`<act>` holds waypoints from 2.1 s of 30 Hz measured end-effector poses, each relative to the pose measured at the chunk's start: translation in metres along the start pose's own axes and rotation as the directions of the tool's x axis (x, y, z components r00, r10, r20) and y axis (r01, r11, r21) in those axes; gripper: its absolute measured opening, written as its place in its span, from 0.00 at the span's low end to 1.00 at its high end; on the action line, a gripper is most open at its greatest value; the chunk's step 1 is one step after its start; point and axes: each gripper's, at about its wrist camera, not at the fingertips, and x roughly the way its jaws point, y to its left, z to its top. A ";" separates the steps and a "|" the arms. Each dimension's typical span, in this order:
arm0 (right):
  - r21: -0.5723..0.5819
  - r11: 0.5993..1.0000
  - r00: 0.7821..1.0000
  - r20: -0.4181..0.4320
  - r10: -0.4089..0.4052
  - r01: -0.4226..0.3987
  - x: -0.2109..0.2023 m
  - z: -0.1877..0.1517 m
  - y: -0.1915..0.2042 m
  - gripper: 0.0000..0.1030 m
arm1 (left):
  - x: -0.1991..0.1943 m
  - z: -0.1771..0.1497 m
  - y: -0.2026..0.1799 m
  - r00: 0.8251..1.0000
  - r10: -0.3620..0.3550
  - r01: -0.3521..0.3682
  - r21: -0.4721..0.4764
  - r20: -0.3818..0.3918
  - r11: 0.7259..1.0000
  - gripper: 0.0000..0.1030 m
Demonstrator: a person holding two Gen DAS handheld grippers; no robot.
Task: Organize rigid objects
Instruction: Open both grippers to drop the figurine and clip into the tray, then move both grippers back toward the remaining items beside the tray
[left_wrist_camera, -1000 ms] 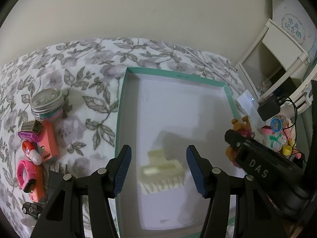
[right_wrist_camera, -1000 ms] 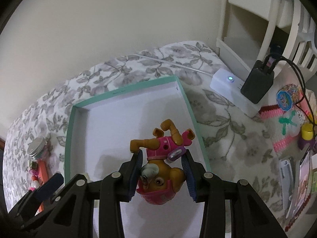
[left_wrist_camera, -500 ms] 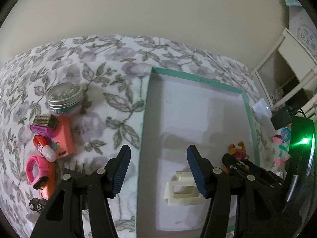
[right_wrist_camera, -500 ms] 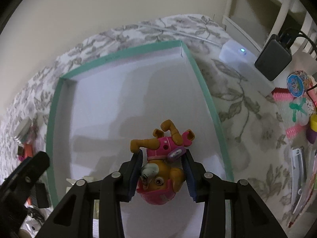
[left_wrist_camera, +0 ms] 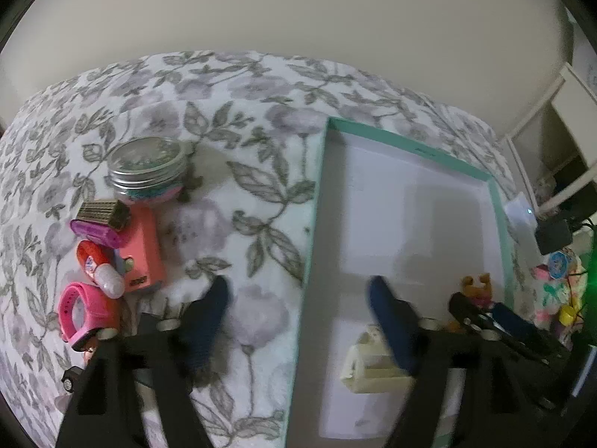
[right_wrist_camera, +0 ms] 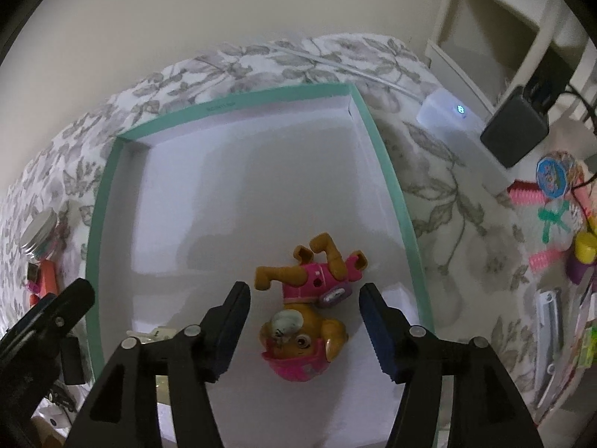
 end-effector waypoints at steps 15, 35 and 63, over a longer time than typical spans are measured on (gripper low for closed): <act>-0.149 0.988 0.995 0.095 -0.016 0.030 -0.015 -0.002 0.029 1.00 | -0.007 0.008 0.035 0.996 0.043 -0.035 -0.107 0.080 0.994 0.99; -0.349 0.933 0.963 0.208 0.169 -0.088 -0.102 -0.009 0.117 1.00 | -0.107 0.025 0.125 0.964 0.167 -0.119 -0.227 0.207 0.967 1.00; -0.503 0.841 0.979 -0.078 0.186 -0.200 -0.050 -0.070 0.198 1.00 | -0.072 -0.083 0.194 0.946 0.289 -0.321 -0.303 -0.147 0.897 0.99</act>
